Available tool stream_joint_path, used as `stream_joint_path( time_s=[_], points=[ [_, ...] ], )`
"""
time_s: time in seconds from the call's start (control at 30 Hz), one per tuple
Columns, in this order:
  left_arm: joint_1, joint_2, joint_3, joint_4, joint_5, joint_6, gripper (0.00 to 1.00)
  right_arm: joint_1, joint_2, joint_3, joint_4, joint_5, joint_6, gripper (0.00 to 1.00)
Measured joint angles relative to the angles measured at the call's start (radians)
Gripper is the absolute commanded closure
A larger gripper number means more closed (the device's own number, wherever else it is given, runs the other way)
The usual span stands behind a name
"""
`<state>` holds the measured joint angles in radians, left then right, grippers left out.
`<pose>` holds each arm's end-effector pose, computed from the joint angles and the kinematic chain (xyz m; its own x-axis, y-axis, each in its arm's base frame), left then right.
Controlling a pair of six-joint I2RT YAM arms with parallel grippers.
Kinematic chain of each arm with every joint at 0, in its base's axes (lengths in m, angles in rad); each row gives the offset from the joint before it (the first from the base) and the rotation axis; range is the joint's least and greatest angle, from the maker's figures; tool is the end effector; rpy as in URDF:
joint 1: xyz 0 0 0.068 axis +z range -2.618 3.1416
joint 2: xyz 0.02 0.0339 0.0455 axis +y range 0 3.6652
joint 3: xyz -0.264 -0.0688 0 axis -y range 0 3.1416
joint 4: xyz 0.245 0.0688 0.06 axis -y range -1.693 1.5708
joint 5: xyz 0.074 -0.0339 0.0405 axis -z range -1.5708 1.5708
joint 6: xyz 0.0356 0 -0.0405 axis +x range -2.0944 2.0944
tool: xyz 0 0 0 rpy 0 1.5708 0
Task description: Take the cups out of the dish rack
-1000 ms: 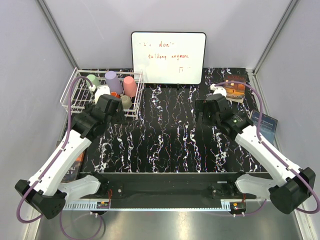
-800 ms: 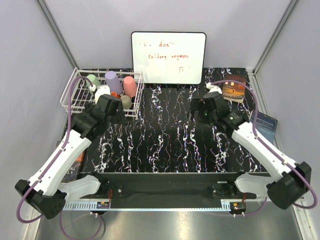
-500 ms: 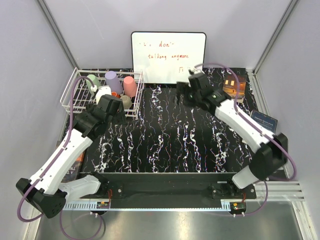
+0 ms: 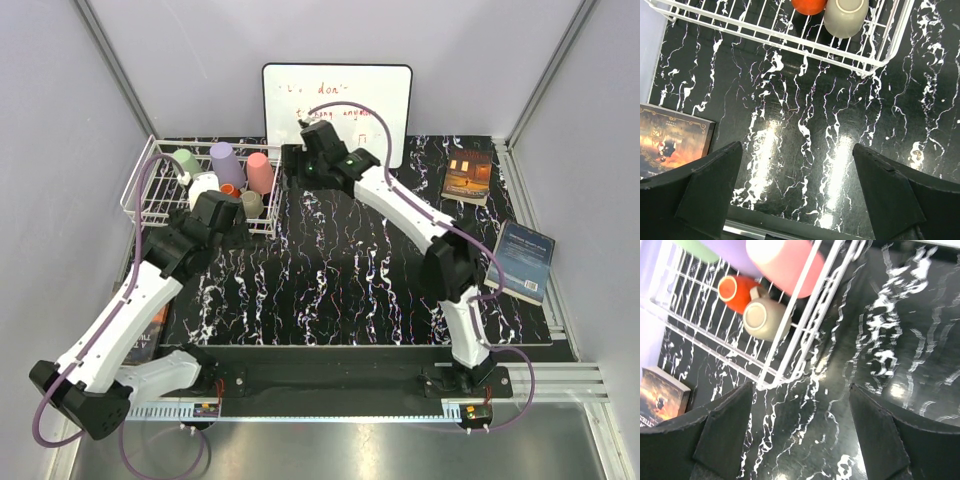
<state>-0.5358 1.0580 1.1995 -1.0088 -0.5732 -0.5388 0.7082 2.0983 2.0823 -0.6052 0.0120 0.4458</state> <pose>0.1748 -0.0813 0.3583 -0.6281 -0.1284 -0.7674 -0.2272 0.9736 0.0231 0.3709 0.3171 0.3339 -0.6761 -0.0114 -0.7367 -0.3896 0.8542 0.3443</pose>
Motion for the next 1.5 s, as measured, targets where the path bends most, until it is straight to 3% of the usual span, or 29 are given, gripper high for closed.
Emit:
stream_joint_path(
  time_s=[0.47, 0.83, 1.2, 1.3, 1.4, 1.5],
  points=[
    [0.000, -0.090, -0.074, -0.006, 0.004, -0.035, 0.01, 0.059, 0.216, 0.246, -0.048, -0.068, 0.006, 0.20],
    [-0.001, -0.102, -0.112, -0.026, 0.009, -0.058, 0.01, 0.066, 0.323, 0.321, -0.056, -0.078, 0.015, 0.32],
    [-0.001, -0.128, -0.131, -0.044, 0.012, -0.072, 0.01, 0.066, 0.360, 0.334, -0.079, -0.069, 0.024, 0.56],
    [-0.001, -0.128, -0.131, -0.044, 0.013, -0.072, 0.01, 0.071, 0.362, 0.343, -0.080, -0.063, 0.026, 0.58],
    [-0.001, -0.128, -0.134, -0.044, 0.012, -0.072, 0.01, 0.074, 0.366, 0.349, -0.079, -0.056, 0.027, 0.67],
    [-0.001, -0.127, -0.141, -0.044, 0.013, -0.072, 0.01, 0.078, 0.368, 0.349, -0.067, -0.058, 0.031, 0.84]
  ],
)
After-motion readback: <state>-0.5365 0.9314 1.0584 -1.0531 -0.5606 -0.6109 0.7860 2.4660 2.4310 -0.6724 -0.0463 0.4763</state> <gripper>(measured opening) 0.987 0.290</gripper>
